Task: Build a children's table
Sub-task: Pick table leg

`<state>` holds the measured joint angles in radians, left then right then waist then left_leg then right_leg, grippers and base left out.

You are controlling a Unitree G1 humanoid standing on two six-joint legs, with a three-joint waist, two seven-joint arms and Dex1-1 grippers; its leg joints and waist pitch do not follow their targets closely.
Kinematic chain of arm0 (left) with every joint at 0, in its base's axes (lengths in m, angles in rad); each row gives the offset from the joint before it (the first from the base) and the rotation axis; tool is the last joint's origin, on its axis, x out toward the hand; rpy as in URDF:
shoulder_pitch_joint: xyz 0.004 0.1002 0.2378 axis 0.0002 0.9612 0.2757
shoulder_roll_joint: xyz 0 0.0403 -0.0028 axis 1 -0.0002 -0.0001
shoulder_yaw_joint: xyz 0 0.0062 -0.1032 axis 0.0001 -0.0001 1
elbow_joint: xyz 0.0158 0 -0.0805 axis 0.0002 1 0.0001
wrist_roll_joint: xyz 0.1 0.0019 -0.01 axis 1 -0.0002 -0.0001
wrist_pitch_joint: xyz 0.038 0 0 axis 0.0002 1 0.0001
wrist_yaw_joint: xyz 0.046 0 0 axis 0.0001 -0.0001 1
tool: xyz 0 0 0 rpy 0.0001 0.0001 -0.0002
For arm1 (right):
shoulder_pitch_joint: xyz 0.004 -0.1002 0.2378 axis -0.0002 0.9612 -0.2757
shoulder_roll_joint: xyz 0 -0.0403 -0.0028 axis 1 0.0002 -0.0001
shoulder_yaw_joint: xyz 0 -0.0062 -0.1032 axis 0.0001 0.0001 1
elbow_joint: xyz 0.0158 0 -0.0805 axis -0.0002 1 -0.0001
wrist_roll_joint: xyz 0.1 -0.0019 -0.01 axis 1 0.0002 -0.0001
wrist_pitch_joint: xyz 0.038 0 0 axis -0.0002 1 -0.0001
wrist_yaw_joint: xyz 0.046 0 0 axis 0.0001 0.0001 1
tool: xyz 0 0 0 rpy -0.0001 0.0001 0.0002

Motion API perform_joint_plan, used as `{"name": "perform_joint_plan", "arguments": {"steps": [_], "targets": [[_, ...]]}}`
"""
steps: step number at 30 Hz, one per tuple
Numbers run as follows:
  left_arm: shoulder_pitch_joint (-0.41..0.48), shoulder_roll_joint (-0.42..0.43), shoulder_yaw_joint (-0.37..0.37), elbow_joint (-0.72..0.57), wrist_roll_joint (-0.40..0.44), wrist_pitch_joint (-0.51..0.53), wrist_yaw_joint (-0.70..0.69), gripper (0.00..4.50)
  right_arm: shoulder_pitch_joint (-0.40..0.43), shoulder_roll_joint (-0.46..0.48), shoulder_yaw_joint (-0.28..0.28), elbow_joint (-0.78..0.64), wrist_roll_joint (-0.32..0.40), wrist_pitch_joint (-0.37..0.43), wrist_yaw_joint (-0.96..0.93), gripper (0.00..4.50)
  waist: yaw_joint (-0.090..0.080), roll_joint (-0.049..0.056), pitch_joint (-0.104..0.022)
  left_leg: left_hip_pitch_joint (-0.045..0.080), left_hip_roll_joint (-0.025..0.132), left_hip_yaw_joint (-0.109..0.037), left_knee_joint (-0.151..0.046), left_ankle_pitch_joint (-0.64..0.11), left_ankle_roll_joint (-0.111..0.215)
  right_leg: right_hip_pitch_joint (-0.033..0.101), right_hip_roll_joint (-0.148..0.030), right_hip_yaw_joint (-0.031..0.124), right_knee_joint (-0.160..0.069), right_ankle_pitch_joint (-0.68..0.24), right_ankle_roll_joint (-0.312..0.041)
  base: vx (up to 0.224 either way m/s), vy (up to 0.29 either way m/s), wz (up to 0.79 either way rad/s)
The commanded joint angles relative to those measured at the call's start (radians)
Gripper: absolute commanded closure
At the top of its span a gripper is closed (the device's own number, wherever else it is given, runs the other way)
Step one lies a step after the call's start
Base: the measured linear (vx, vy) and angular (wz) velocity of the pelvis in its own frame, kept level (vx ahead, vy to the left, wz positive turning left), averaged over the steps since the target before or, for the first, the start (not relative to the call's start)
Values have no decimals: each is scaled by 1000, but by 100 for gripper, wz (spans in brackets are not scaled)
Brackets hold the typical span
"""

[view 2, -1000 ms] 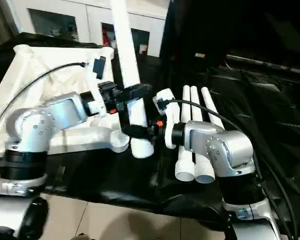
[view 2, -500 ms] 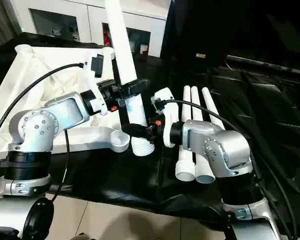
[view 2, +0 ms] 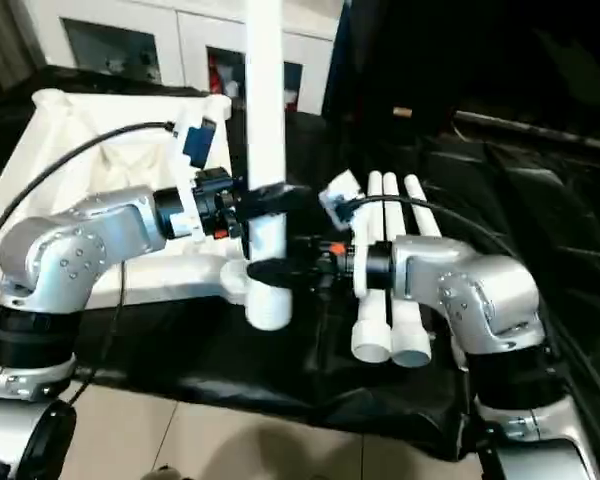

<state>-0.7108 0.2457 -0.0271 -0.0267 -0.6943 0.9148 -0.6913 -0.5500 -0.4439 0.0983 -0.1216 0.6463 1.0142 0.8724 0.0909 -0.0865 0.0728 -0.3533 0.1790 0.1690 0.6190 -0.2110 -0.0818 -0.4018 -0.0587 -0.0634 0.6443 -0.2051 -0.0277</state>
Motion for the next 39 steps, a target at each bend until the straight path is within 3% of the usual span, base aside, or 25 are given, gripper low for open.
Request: {"name": "perform_joint_plan", "arguments": {"steps": [1,10,18,27,30,33,37,39], "targets": [[-19,-8,-5,-38,-25,6,-16,262,7,-9,9,-10,4,-4,8,127,4,19,-75,-2,47,-15,-70,-42,-12,72,-83,60,-73,-70,-209,0,0,0],[-12,7,-13,-51,-35,19,-46,262,11,-16,29,-12,5,11,18,127,2,19,-76,-1,47,-15,-70,-40,-10,70,-80,59,-74,-71,-200,0,0,0],[-10,7,-9,-57,-52,28,-61,262,14,-16,33,-10,7,12,18,212,3,21,-76,-2,46,-14,-70,-37,-10,71,-82,60,-72,-61,-205,0,0,0],[-17,-16,14,-48,-74,40,-48,262,18,-12,43,-2,1,8,20,259,3,20,-77,-2,46,-15,-69,-31,-8,72,-81,59,-72,-53,-207,0,0,0],[-17,-13,13,-47,-78,42,-55,262,18,-12,44,2,-3,1,19,260,3,21,-77,-2,46,-15,-69,-36,-8,72,-81,59,-72,-62,-205,0,0,0],[-12,-5,7,-50,-75,44,-72,262,17,-13,41,8,2,0,22,191,3,21,-76,-1,47,-15,-70,-38,-9,71,-81,59,-73,-70,-202,0,0,0],[-11,-5,14,-51,-77,49,-75,262,15,-18,43,7,0,-6,30,165,4,21,-77,-1,46,-15,-70,-34,-9,71,-81,59,-71,-59,-206,0,0,0],[-14,-6,22,-49,-82,53,-74,262,16,-12,34,9,10,-1,32,187,4,22,-77,-1,46,-15,-69,-34,-9,71,-81,59,-72,-57,-207,0,0,0]]}}
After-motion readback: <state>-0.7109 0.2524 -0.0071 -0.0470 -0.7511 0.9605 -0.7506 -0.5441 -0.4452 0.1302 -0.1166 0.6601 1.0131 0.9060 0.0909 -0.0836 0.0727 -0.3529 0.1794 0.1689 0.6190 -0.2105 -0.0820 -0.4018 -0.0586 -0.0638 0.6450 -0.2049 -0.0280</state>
